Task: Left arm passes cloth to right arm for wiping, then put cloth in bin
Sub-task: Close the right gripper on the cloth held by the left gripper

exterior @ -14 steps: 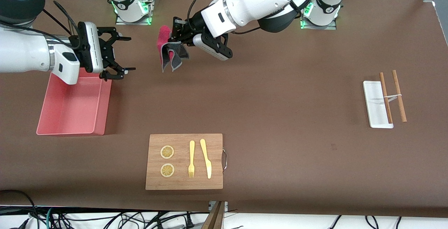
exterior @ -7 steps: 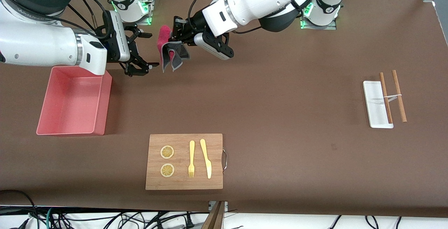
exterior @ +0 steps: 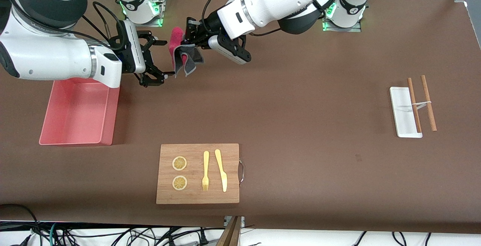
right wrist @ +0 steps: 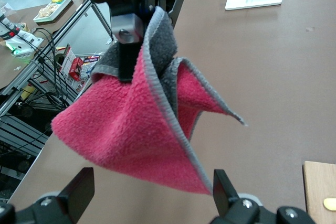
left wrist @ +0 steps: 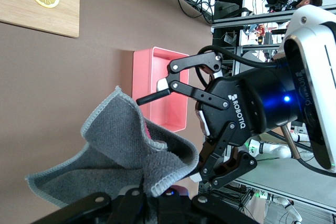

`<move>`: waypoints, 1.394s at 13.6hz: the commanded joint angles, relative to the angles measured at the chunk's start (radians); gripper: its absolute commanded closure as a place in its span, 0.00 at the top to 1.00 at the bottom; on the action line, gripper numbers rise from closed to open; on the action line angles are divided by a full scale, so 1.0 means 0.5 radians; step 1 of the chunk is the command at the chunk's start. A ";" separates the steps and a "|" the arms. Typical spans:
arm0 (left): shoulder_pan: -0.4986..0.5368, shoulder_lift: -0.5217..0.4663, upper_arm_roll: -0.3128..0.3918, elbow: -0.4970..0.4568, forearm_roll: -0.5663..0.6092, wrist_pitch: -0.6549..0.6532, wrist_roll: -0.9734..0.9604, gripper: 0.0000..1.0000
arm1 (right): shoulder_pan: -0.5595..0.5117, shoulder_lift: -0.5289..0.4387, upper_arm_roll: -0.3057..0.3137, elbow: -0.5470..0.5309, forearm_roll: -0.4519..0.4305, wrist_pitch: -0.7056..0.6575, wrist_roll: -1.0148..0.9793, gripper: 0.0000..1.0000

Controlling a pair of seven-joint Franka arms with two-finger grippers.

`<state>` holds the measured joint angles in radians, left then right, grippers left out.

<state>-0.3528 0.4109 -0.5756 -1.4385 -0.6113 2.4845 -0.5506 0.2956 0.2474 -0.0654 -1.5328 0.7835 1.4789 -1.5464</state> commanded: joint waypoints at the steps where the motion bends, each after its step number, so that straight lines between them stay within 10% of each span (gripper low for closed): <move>1: 0.009 -0.040 0.007 -0.016 -0.014 -0.027 -0.028 0.00 | 0.032 0.036 -0.004 0.025 0.028 0.046 -0.024 1.00; 7: 0.009 -0.043 0.007 -0.016 -0.014 -0.027 -0.028 0.00 | 0.065 0.070 -0.007 0.028 0.028 0.092 0.003 0.98; 14: 0.009 -0.043 0.004 -0.013 -0.014 -0.027 -0.028 0.00 | 0.099 0.094 -0.013 0.031 0.025 0.150 0.104 0.11; 19: 0.009 -0.043 0.004 -0.016 -0.014 -0.027 -0.028 0.00 | 0.090 0.082 -0.114 0.034 0.047 0.119 0.126 0.00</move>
<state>-0.3528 0.4109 -0.5756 -1.4385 -0.6113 2.4845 -0.5536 0.3399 0.2894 -0.0981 -1.5299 0.7838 1.5547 -1.4964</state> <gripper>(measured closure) 0.943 0.982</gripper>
